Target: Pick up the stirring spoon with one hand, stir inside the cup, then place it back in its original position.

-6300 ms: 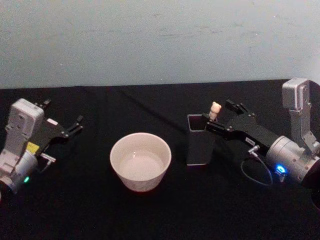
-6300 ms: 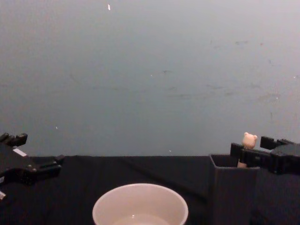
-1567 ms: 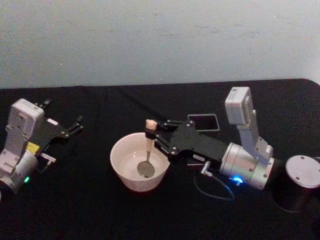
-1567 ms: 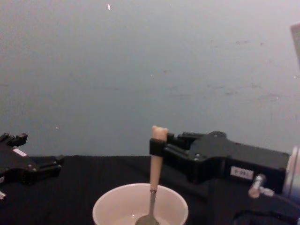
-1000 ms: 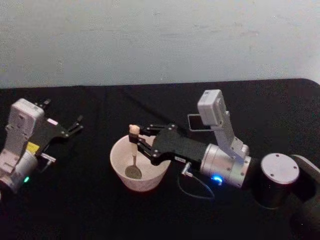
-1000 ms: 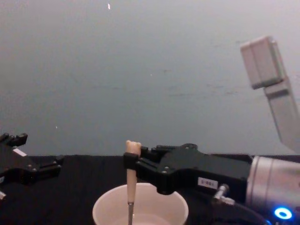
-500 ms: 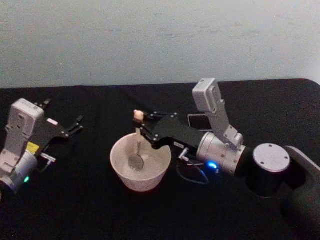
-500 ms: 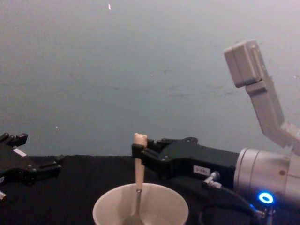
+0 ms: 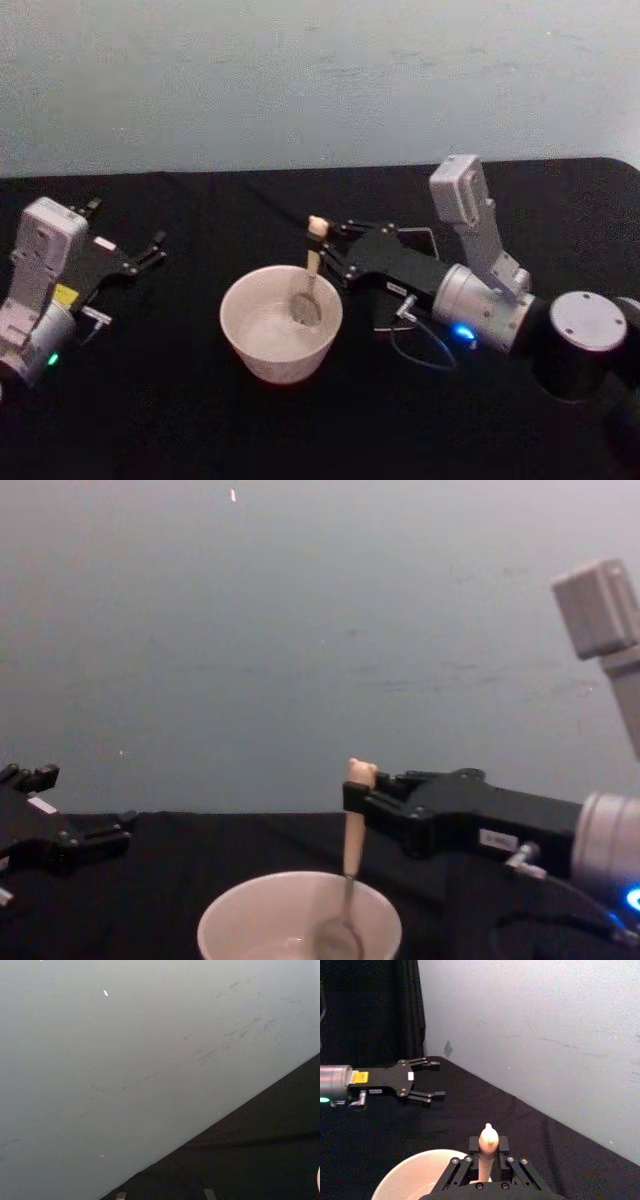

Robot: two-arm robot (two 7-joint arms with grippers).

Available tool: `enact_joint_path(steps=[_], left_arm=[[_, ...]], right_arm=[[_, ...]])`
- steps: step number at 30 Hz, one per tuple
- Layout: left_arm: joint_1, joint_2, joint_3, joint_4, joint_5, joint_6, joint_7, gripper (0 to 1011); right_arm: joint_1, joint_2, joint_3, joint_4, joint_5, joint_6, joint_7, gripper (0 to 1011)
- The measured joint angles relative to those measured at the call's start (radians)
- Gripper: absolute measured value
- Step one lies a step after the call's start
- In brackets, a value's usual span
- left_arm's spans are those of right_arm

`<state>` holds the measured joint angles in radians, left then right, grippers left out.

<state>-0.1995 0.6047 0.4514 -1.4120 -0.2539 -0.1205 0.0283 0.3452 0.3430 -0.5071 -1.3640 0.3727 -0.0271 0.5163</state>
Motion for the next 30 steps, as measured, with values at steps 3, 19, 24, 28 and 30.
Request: enact_joint_path(steps=[3,19,24,28,30], left_arm=[[0.0,0.0,0.0,0.0,0.0,0.0,0.0,1001],[0.0,0.0,0.0,0.0,0.0,0.0,0.0,1001],[0.0,0.0,0.0,0.0,0.0,0.0,0.0,1001],[0.0,0.0,0.0,0.0,0.0,0.0,0.0,1001],[0.0,0.0,0.0,0.0,0.0,0.0,0.0,1001]], right_arm=[[-0.024,0.02,0.009,-0.035,0.013,0.007,0.008,213],[-0.101,0.086,-0.005,-0.17,0.062,0.023,0.059,213],[-0.09,0.077,-0.03,-0.168,0.06,0.025,0.063,213],[-0.071,0.06,-0.048,-0.146,0.054,0.027,0.063,213],[-0.056,0.046,-0.058,-0.128,0.048,0.027,0.06,213]])
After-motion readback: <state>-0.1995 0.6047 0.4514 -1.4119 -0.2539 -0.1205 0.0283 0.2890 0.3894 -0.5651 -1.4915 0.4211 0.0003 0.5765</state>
